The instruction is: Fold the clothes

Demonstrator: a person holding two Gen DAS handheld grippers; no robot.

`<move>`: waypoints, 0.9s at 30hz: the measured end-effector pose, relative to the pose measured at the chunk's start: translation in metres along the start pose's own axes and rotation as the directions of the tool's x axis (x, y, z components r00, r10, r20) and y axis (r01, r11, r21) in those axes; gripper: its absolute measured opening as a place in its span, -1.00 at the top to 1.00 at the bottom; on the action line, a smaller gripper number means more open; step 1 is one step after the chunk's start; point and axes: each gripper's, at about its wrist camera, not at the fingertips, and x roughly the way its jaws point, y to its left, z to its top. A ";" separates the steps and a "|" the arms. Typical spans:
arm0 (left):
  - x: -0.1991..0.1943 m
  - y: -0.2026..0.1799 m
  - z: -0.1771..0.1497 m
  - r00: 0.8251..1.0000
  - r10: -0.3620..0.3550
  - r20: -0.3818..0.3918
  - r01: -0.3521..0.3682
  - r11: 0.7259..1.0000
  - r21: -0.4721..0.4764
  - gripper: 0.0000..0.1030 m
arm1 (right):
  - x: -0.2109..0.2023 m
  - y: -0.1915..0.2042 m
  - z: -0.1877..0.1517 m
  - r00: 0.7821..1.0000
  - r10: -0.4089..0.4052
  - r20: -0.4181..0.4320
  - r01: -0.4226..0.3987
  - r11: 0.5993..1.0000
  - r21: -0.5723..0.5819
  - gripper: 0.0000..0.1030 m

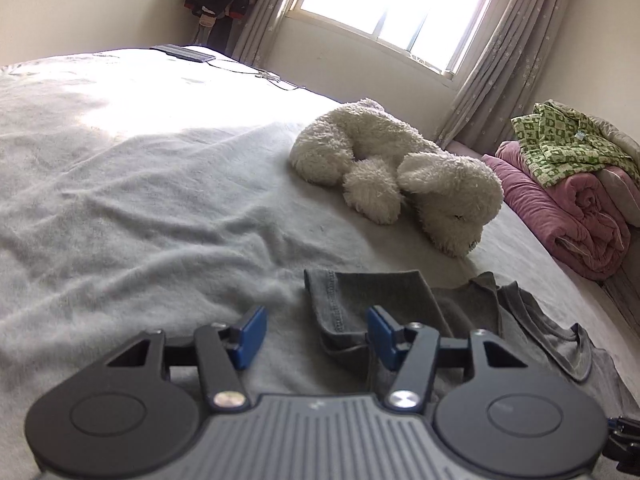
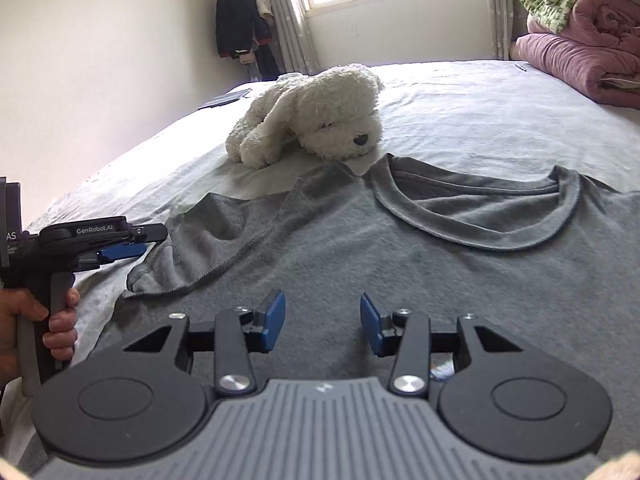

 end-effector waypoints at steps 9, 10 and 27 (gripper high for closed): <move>0.021 0.013 0.008 0.997 -0.075 0.018 0.077 0.987 -0.139 0.93 | 0.046 0.004 0.024 0.999 0.015 0.034 -0.016 1.000 0.023 0.34; 0.016 0.010 0.009 0.998 -0.058 0.037 0.062 0.990 -0.123 0.94 | 0.050 0.003 0.026 0.999 0.016 0.032 -0.017 1.000 0.026 0.36; -0.010 0.002 0.013 0.991 0.052 0.122 -0.046 0.998 -0.054 0.83 | 0.137 0.020 0.067 0.998 -0.068 -0.019 0.066 0.995 -0.075 0.46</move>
